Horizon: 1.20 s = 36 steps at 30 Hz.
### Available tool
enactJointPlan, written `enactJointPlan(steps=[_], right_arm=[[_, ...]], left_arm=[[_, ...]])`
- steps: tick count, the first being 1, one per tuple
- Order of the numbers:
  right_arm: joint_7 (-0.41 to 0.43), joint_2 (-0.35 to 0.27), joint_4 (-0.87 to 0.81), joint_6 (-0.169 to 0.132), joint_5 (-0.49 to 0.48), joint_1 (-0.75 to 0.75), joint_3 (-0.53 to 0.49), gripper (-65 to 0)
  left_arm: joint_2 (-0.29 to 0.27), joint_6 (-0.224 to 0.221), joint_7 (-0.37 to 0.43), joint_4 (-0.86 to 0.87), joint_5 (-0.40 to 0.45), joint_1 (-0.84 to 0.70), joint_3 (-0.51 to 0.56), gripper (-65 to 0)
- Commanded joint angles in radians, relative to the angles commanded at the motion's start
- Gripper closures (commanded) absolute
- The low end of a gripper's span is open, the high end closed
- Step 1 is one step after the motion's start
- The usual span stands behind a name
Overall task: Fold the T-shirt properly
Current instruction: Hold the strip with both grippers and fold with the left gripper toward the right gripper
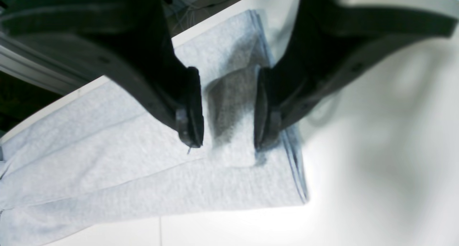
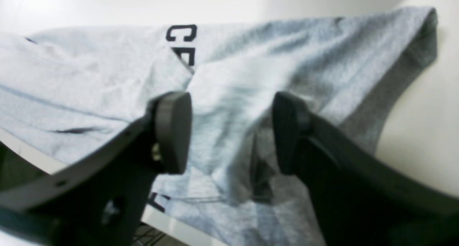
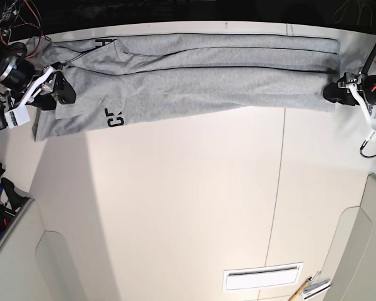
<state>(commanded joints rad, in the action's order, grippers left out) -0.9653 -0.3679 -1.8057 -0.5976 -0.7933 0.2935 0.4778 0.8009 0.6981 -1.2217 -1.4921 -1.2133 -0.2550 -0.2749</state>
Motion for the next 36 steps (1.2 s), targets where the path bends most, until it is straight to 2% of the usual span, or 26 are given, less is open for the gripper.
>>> enactJointPlan(steps=[4,5,8,10,11,12,14,15,18,25,28,31,36], right_arm=[[0.0,0.0,-0.003,0.003,-0.022,-0.002,0.001,-36.0],[0.0,0.0,-0.003,0.003,-0.029,-0.002,0.001,-35.9],[0.0,0.012,-0.005,0.002,-0.053,-0.005,0.001,-35.8],[0.0,0.035,-0.006,0.003,-0.056,-0.019,0.001,-34.3],[0.001,0.048,-0.006,0.002,-0.057,-0.029,0.001,-29.4],[0.0,0.06,-0.006,0.002,-0.056,-0.039,0.001,-21.9],[0.005,0.085,-0.005,0.002,-0.047,-0.049,0.001,-2.6],[0.008,0.098,-0.005,0.003,-0.031,-0.051,0.001,0.0],[0.03,0.122,0.0,0.002,0.052,-0.048,0.0,0.0],[0.083,0.114,0.153,0.002,0.143,-0.047,0.0,0.0],[0.097,0.114,0.231,0.002,0.132,-0.047,0.0,0.0],[0.098,0.114,0.258,0.002,0.104,-0.049,0.0,0.0],[0.098,0.114,0.257,0.002,0.105,-0.049,0.0,0.0]], left_arm=[[-0.003,0.0,-0.011,0.0,-0.003,0.0,-0.1,-27.2],[-0.011,0.0,-0.011,0.0,-0.003,-0.001,-0.14,-29.5],[-0.028,0.0,-0.008,0.0,-0.003,-0.032,-0.229,-42.0],[-0.029,0.0,-0.002,0.0,-0.003,-0.069,-0.242,-43.7],[-0.034,0.0,0.002,0.001,-0.003,-0.088,-0.242,-43.7],[-0.047,0.0,0.004,0.001,-0.001,-0.105,-0.242,-43.7],[-0.082,0.0,0.02,0.002,0.013,-0.137,-0.242,-43.7],[-0.1,0.0,0.046,0.002,0.042,-0.145,-0.242,-43.7],[-0.126,0.0,0.112,0.003,0.119,-0.147,-0.242,-43.7],[-0.187,0.0,0.112,0.003,0.122,-0.15,-0.242,-43.7],[-0.217,0.0,0.123,0.003,0.155,-0.15,-0.242,-43.7],[-0.223,0.0,0.126,0.003,0.211,-0.15,-0.242,-43.7],[-0.211,0.0,0.102,0.003,0.207,-0.151,-0.242,-43.7]])
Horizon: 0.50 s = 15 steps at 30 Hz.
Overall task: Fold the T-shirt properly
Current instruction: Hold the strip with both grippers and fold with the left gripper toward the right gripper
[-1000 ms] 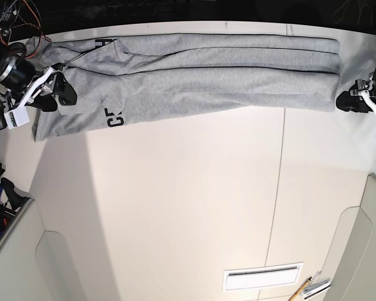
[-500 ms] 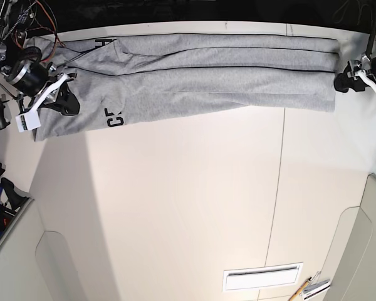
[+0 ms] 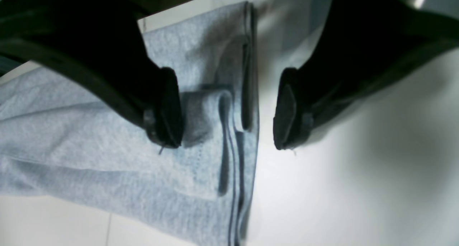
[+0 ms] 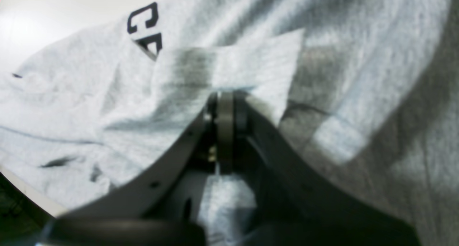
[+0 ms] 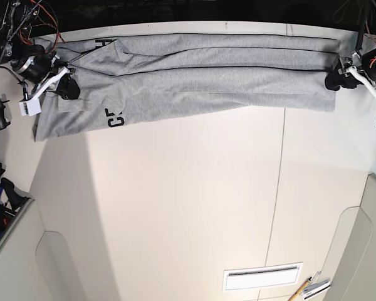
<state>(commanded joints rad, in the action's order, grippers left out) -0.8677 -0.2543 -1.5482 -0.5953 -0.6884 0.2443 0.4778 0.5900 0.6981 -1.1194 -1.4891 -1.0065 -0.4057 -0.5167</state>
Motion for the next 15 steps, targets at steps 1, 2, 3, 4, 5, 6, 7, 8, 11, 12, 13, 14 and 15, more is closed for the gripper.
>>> enactJointPlan(steps=[1,2,3,4,5,6,7,8,11,12,13,14,15], right_arm=[[0.0,0.0,0.0,0.0,0.0,0.0,0.0,0.0],[0.0,0.0,0.0,0.0,-0.002,0.0,0.0,0.0],[0.0,0.0,0.0,0.0,-0.004,0.0,0.0,0.0],[0.0,0.0,0.0,0.0,-0.012,0.0,0.0,0.0],[0.0,0.0,0.0,0.0,-0.019,-0.001,0.0,0.0],[0.0,0.0,0.0,0.0,-0.026,-0.003,0.0,0.0],[0.0,0.0,0.0,0.0,-0.031,-0.003,0.0,0.0],[0.0,0.0,0.0,0.0,-0.038,-0.003,0.0,0.0],[-0.001,0.001,0.0,0.0,-0.057,-0.005,0.0,0.0],[-0.001,0.001,0.0,0.0,-0.057,-0.005,0.0,0.0],[-0.001,0.0,0.0,0.0,-0.057,-0.005,0.0,0.0],[-0.002,0.0,0.0,0.0,-0.056,-0.005,0.0,0.0],[-0.004,0.0,0.0,0.0,-0.057,-0.005,0.0,0.0]], left_arm=[[0.0,0.0,-0.022,0.0,-0.021,-0.005,0.0,-43.7],[0.0,0.0,-0.039,0.0,-0.061,-0.016,0.0,-43.7],[0.0,0.0,-0.04,0.0,-0.099,-0.033,0.0,-43.7],[0.0,0.0,-0.034,0.0,-0.127,-0.046,0.0,-43.7],[-0.001,0.0,-0.029,0.0,-0.138,-0.051,0.0,-43.7],[-0.006,0.0,-0.029,0.0,-0.138,-0.051,0.0,-43.6],[-0.013,0.0,-0.029,0.0,-0.14,-0.051,0.0,-43.6],[-0.023,0.0,-0.029,0.0,-0.15,-0.051,0.0,-43.6],[-0.042,0.0,-0.029,0.0,-0.203,-0.05,0.012,-43.4],[-0.047,0.0,-0.029,0.0,-0.209,-0.048,0.016,-43.4],[-0.051,0.0,-0.029,0.0,-0.209,-0.048,0.021,-43.3],[-0.056,0.0,-0.029,0.0,-0.209,-0.048,0.026,-41.2],[-0.061,0.0,-0.026,0.0,-0.209,-0.047,0.027,-36.2]])
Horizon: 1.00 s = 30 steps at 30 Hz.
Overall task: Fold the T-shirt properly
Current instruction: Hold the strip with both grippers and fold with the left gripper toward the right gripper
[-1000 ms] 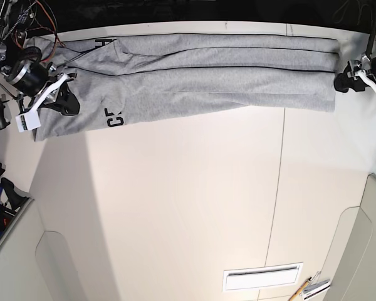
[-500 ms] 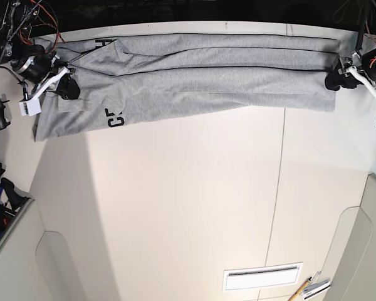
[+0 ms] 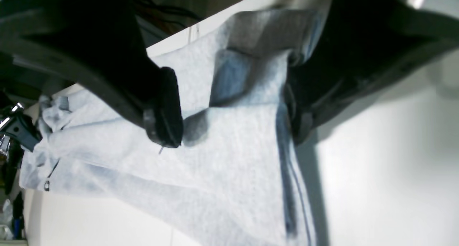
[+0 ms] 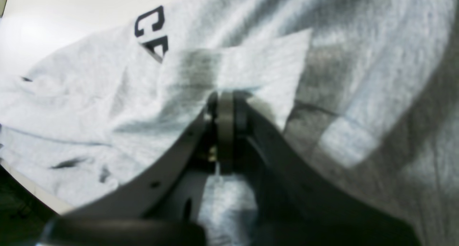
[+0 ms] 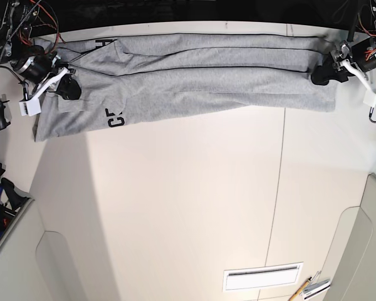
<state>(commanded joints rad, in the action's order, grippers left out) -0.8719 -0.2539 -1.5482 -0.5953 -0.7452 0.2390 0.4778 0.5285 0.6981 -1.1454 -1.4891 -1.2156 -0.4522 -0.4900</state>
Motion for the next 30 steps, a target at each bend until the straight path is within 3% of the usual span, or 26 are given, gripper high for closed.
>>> enactJointPlan(steps=[4,5,10,14,18,21,26,30], right_arm=[[0.0,0.0,0.0,0.0,-0.004,0.0,0.0,0.0],[0.0,0.0,0.0,0.0,-0.006,0.0,0.0,0.0],[-0.073,0.0,-0.045,-0.003,-0.148,0.0,0.016,0.0],[-0.104,0.0,-0.137,-0.007,-0.16,0.0,0.078,0.0],[-0.11,0.0,-0.196,-0.007,-0.159,0.0,0.13,0.0],[-0.114,0.0,-0.196,-0.007,-0.151,0.0,0.145,0.0],[-0.116,0.0,-0.196,-0.007,-0.151,0.0,0.146,0.0],[-0.116,0.0,-0.196,-0.007,-0.152,0.0,0.147,0.0]], left_arm=[[-0.005,0.0,0.086,0.0,0.006,0.003,0.0,-1.6],[-0.005,0.0,0.108,0.0,0.014,0.004,0.0,0.0],[-0.004,0.0,0.116,-0.003,0.101,0.048,-0.026,0.0],[0.007,0.0,0.116,-0.028,0.156,0.073,-0.061,0.0],[0.065,0.0,0.115,-0.087,0.197,0.084,-0.133,0.0],[0.099,0.0,0.07,-0.183,0.195,0.083,-0.187,0.0],[0.1,0.0,0.026,-0.397,0.15,0.045,-0.162,0.0],[0.066,0.0,0.027,-0.57,0.151,0.014,-0.031,0.0]])
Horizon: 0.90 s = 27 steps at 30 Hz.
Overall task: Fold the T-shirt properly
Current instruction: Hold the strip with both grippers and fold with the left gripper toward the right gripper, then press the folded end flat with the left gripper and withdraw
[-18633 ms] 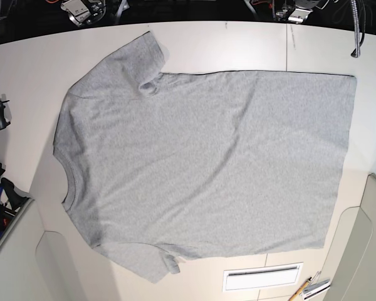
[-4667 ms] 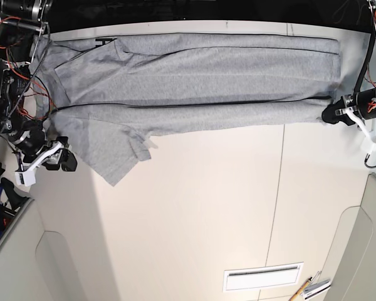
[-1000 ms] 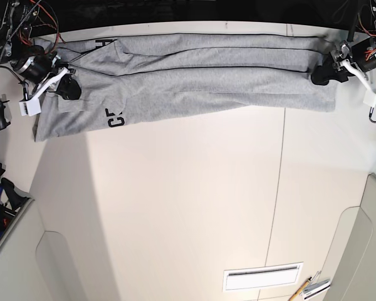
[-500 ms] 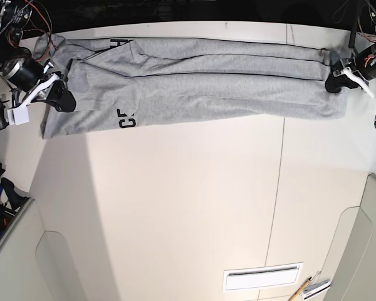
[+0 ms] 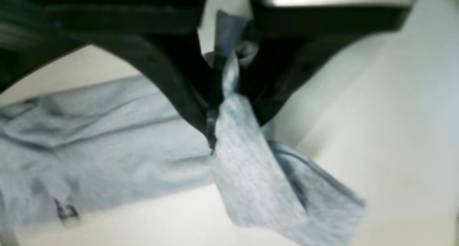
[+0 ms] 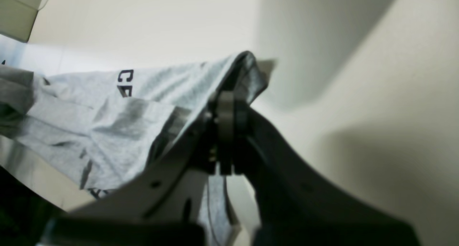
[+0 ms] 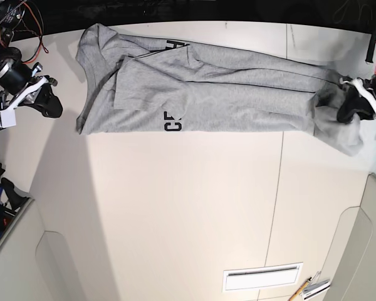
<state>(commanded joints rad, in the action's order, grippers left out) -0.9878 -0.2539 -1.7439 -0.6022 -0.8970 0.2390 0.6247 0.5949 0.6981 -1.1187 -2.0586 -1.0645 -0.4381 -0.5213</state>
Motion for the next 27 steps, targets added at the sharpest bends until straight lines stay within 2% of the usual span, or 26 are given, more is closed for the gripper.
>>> enactJointPlan(steps=[2,5,9,10,13,14,16,17,18,22,27], right_arm=[[0.0,0.0,0.0,0.0,0.0,0.0,0.0,0.0],[0.0,0.0,0.0,0.0,0.003,0.0,0.0,0.0],[0.0,0.0,0.0,0.0,0.004,0.0,0.024,0.0],[0.0,0.0,0.0,0.0,0.004,0.0,0.033,0.0],[-0.008,0.002,0.001,0.004,0.018,0.009,0.045,-0.3],[-0.013,0.002,0.003,0.005,0.014,0.017,0.045,-10.6],[-0.028,0.002,0.009,0.004,-0.013,0.04,0.045,-32.4],[-0.037,0.002,0.016,0.004,-0.026,0.053,0.044,-39.7],[-0.047,0.002,0.023,0.003,-0.036,0.065,0.042,-42.9],[-0.061,0.002,0.086,-0.006,-0.088,0.094,0.026,-43.3],[-0.094,0.008,0.203,-0.027,-0.169,0.083,-0.01,-43.3]], left_arm=[[-0.028,0.0,0.019,-0.04,0.028,0.003,0.111,0.0],[-0.056,0.0,0.109,-0.027,0.187,0.006,0.288,0.0],[-0.055,0.0,0.219,0.014,0.333,0.015,0.473,-0.1],[-0.055,0.0,0.227,0.019,0.354,0.024,0.509,-7.9],[-0.057,0.0,0.269,0.021,0.369,0.053,0.584,-37.9],[-0.066,0.0,0.291,0.021,0.369,0.056,0.597,-42.0],[-0.1,0.0,0.309,0.021,0.366,0.056,0.607,-42.4],[-0.118,0.0,0.307,0.021,0.367,0.056,0.607,-42.4],[-0.133,0.0,0.306,0.021,0.367,0.056,0.607,-42.4],[-0.172,0.0,0.307,0.021,0.366,0.056,0.607,-42.3],[-0.18,0.0,0.295,0.021,0.366,0.056,0.607,-42.3]])
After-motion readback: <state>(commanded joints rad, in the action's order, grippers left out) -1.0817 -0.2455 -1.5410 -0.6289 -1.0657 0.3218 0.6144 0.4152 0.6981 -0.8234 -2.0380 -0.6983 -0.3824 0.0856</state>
